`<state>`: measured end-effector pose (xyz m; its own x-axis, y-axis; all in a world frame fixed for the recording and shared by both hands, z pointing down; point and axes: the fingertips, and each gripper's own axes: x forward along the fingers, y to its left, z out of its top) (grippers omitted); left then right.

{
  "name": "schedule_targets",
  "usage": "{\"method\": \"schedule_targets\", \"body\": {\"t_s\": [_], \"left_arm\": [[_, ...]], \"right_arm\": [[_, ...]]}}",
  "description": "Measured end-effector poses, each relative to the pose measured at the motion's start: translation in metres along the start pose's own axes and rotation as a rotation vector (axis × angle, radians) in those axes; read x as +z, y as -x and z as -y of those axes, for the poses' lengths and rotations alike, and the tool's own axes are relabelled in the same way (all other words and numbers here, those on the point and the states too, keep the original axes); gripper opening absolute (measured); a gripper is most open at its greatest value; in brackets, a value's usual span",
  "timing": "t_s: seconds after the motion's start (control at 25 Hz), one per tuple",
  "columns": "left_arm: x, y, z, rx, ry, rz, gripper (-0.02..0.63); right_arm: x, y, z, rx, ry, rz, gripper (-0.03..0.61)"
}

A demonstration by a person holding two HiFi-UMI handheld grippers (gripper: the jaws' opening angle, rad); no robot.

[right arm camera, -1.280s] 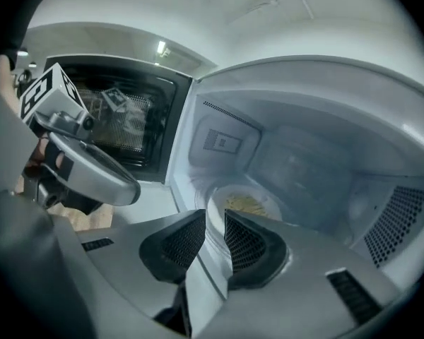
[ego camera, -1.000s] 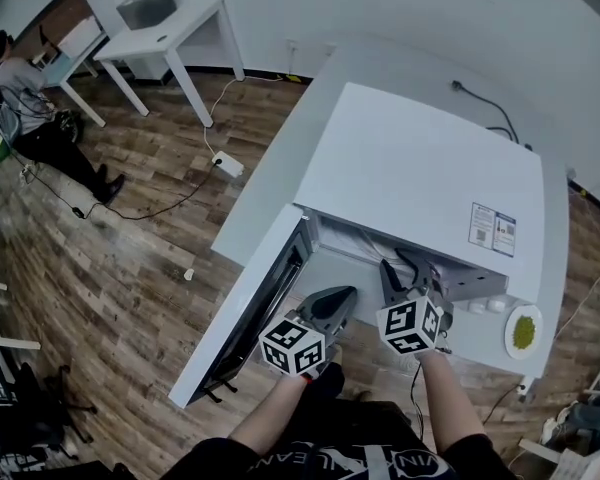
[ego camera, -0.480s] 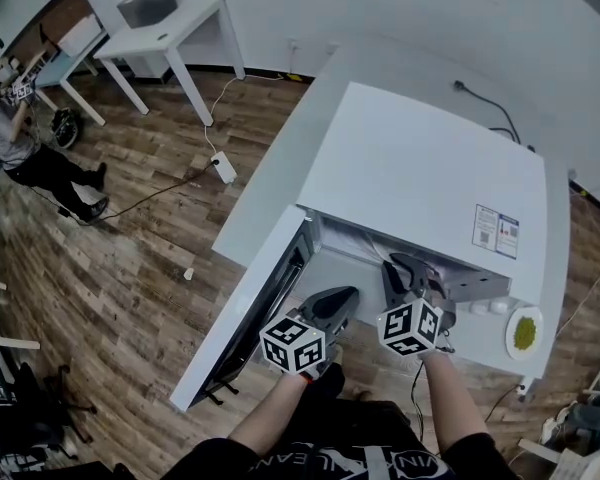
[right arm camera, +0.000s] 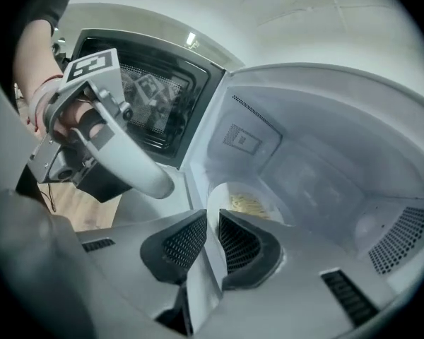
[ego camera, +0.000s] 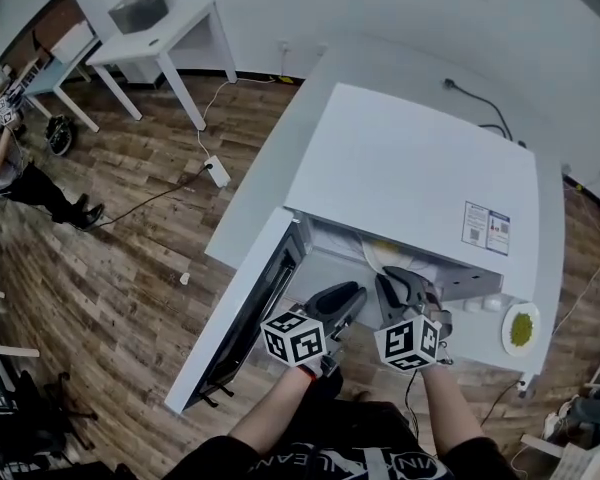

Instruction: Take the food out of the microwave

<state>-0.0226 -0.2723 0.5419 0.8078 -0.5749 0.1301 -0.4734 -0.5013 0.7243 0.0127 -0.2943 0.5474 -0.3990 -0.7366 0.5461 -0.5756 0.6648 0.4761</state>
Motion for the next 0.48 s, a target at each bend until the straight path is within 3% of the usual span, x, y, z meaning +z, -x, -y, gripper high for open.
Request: {"method": "schedule_targets", "body": {"t_s": [0.48], "left_arm": [[0.008,-0.019,-0.003,-0.048,0.293,0.117,0.097]], "right_arm": [[0.0,0.016,-0.016,0.046,0.019,0.04,0.067]]}}
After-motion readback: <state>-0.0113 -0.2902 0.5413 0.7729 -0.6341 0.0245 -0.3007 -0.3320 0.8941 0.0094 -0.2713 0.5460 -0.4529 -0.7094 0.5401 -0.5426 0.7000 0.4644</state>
